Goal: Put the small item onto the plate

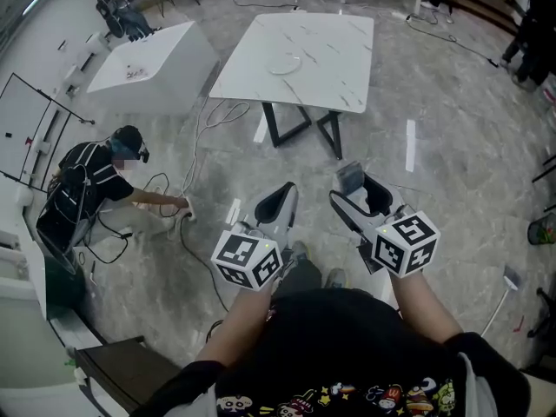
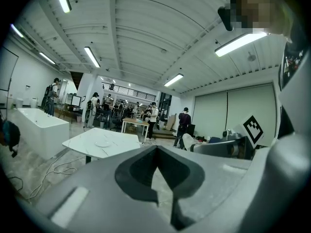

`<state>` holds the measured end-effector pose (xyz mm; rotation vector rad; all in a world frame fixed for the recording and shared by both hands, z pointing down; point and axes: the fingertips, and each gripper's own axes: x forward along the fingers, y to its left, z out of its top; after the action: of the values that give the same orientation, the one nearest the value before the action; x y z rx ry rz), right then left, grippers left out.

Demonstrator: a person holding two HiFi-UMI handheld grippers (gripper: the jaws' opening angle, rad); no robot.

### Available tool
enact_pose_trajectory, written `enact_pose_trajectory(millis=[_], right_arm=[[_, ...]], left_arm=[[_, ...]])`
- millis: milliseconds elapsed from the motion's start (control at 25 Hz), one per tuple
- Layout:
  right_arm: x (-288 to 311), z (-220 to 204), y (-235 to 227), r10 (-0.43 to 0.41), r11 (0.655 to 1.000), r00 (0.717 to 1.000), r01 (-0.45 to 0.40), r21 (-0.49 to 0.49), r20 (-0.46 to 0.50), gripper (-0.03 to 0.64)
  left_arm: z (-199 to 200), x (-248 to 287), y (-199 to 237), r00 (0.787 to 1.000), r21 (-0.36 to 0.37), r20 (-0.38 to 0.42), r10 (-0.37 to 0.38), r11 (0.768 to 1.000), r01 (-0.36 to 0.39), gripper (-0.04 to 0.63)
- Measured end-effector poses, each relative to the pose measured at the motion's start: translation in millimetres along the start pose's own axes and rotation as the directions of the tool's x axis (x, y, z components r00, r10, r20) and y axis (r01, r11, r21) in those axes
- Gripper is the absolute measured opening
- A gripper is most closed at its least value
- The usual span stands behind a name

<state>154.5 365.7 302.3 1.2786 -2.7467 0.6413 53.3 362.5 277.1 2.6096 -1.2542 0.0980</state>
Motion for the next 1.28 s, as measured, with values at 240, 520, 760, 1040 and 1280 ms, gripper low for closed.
enact_pose_trajectory(millis=[240, 520, 760, 1040, 1280], right_arm=[[23, 4, -8, 0.005, 1.000, 1.000, -0.005, -0.014, -0.018, 0.333], [65, 20, -20, -0.004, 1.000, 0.999, 0.004, -0.017, -0.032, 0.333], [121, 27, -32, -0.016, 1.000, 0.998, 0.015, -0.004, -0.063, 0.333], [192, 41, -45, -0.062, 0.998, 0.993, 0.062, -0.002, -0.098, 0.333], [247, 51, -55, -0.110, 0.994, 0.986, 0.111, -0.002, -0.122, 0.333]], left_arm=[[0, 20, 21, 1.000, -0.025, 0.017, -0.003, 1.000, 0.004, 0.000], [11, 50, 59, 0.999, -0.035, 0.015, -0.033, 0.999, 0.034, 0.000], [15, 77, 109, 0.999, -0.061, -0.007, -0.050, 0.997, 0.049, 0.000], [30, 104, 179, 0.997, -0.084, -0.020, -0.075, 0.994, 0.074, 0.000], [41, 131, 234, 0.992, -0.092, -0.031, -0.119, 0.989, 0.116, 0.000]])
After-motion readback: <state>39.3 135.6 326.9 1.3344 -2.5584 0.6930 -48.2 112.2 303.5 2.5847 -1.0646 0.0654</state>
